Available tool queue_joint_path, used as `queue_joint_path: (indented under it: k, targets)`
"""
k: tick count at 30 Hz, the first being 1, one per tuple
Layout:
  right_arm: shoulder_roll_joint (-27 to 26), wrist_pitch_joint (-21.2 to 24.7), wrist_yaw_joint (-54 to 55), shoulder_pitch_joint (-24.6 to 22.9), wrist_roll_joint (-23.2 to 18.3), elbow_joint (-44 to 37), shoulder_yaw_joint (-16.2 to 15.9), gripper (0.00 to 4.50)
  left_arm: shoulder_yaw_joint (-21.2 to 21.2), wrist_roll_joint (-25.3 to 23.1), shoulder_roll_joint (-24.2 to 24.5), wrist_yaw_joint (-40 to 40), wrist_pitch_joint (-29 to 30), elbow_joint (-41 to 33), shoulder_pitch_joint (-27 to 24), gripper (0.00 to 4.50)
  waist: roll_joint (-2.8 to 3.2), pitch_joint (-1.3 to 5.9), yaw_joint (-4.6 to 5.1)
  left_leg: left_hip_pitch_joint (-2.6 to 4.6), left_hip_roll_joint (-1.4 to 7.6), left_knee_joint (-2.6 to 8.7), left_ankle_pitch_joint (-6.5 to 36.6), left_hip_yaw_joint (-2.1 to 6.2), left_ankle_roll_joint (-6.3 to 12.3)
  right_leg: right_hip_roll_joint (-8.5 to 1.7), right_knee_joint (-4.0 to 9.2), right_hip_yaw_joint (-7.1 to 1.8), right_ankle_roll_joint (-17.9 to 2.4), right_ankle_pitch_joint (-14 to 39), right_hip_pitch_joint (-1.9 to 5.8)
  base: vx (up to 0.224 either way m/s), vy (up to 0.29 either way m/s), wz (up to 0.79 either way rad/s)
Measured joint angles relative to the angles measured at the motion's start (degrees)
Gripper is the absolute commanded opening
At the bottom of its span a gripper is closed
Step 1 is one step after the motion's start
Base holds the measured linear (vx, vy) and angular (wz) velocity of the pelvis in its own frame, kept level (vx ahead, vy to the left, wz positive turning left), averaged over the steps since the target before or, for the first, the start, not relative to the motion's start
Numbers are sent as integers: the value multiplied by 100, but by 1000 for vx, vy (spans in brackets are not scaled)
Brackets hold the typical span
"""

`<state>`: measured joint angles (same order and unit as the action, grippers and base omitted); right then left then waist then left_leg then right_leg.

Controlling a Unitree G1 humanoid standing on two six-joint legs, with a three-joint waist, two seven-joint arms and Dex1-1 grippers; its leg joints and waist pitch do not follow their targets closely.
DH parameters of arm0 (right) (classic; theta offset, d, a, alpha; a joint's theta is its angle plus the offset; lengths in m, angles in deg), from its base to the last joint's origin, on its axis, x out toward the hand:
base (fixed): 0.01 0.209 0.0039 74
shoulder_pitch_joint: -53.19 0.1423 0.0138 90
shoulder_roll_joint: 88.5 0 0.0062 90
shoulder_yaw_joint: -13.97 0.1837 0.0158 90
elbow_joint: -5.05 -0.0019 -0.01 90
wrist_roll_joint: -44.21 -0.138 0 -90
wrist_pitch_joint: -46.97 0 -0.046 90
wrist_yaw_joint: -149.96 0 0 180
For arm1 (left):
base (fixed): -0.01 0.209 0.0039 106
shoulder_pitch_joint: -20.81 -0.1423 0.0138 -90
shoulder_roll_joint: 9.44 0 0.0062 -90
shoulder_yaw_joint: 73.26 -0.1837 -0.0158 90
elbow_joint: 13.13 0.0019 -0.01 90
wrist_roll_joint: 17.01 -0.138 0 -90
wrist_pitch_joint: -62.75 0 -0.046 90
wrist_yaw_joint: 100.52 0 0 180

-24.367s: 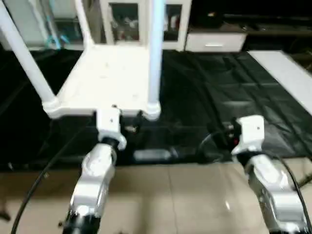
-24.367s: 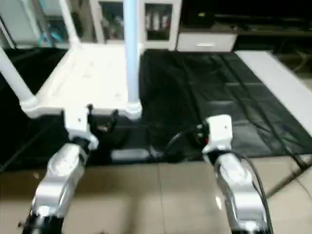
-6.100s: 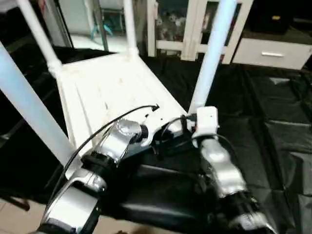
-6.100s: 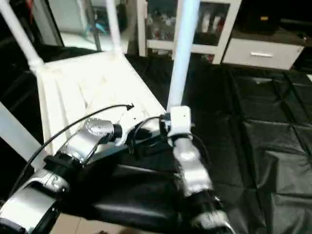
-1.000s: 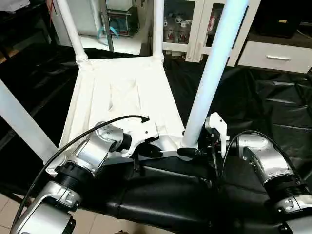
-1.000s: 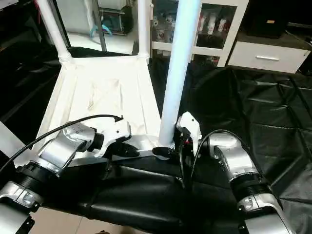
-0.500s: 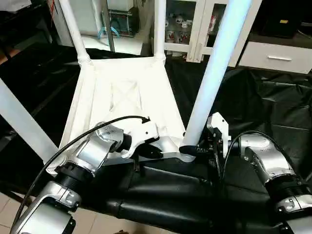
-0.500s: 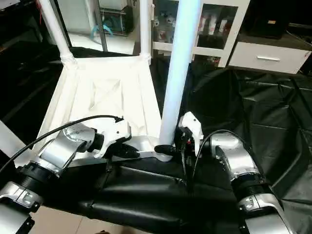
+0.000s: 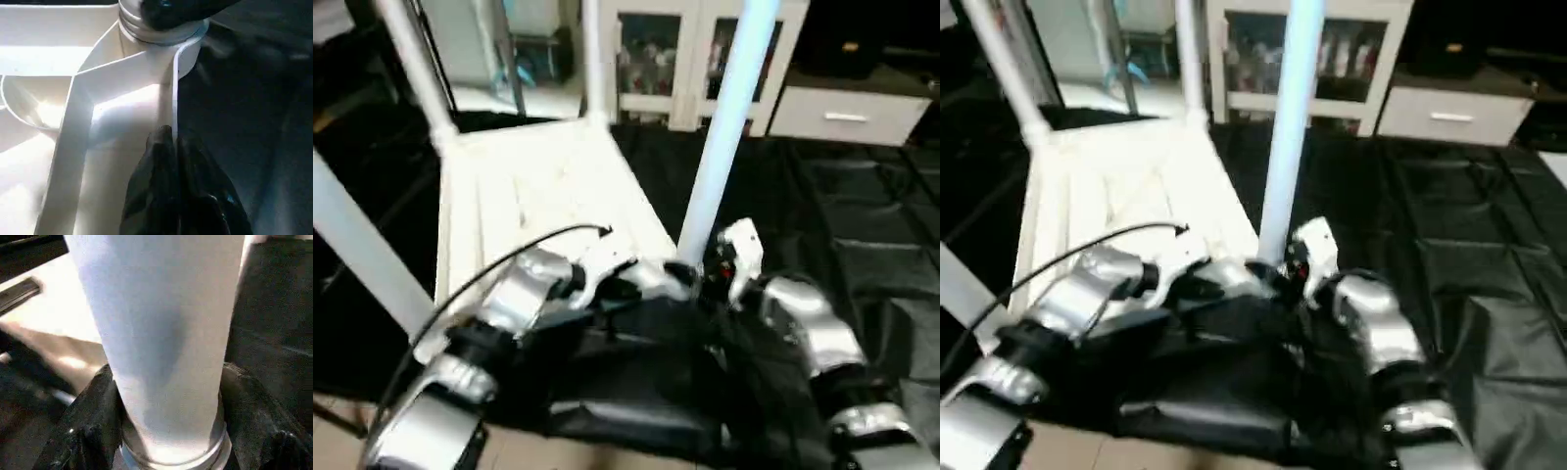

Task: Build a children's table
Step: Rotate leg to tighten

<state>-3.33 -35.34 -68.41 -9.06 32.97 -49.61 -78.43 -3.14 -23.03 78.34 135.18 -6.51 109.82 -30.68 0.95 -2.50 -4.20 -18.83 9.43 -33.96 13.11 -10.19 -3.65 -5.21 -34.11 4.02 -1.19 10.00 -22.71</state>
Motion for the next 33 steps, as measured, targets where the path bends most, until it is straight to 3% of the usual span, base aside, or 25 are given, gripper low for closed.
queue_joint_path:
  k: [3,7,9,15,21,23,26,28,29,33]
  targets:
    - [-560,238,1230,191,108,50,205,249,93,-65,-175,-458,34,309,186,0,-7,2,89,-7,0,1,-6,10,-10,2,7,6,3,-1,-13,0,0,0]
    - [-764,248,1825,217,251,43,220,249,127,-96,-273,-702,10,442,231,0,-20,9,103,-11,-1,2,-6,14,-10,2,14,8,4,-1,-14,0,0,0]
    - [-1146,318,2726,322,471,32,277,249,199,-136,-387,-903,5,603,317,0,-25,12,127,-11,-2,5,-6,15,-11,3,15,8,4,-1,-18,0,0,0]
    - [-1407,298,3922,446,748,80,288,248,210,-152,-500,-1157,-95,813,432,0,-15,11,107,-21,-9,13,-6,15,-11,3,19,-1,7,-2,-28,0,0,0]
    - [-1448,220,4020,351,856,-94,295,248,218,-144,-513,-1121,-200,813,433,0,14,11,93,-23,-10,39,-6,15,-12,3,17,-4,17,-9,-31,0,0,0]
    - [-1429,204,3964,200,856,-307,295,304,213,-110,-516,-1067,-236,811,433,0,18,8,81,-24,-10,55,-6,15,-13,3,17,-3,14,-11,-35,0,0,0]
    - [-1366,252,3866,92,877,-490,201,321,215,-85,-514,-992,-269,807,434,0,22,5,66,-30,-9,61,-7,14,-15,3,18,-1,17,-9,-37,0,0,0]
    - [-1301,361,3778,42,840,-661,206,330,209,-82,-513,-970,-297,802,434,0,23,5,64,-35,-9,61,-7,14,-15,3,24,-2,17,-9,-39,0,0,0]
    - [-1209,481,3623,-23,773,-830,209,358,206,-82,-507,-949,-311,786,428,0,21,4,62,-41,-9,61,-6,13,-14,3,30,-2,17,-9,-39,0,0,0]
    - [-538,963,2286,-150,412,-1203,76,377,143,-64,-308,-630,-339,495,252,0,19,3,66,-48,-9,68,-4,12,-11,2,45,1,17,-9,-40,0,0,0]
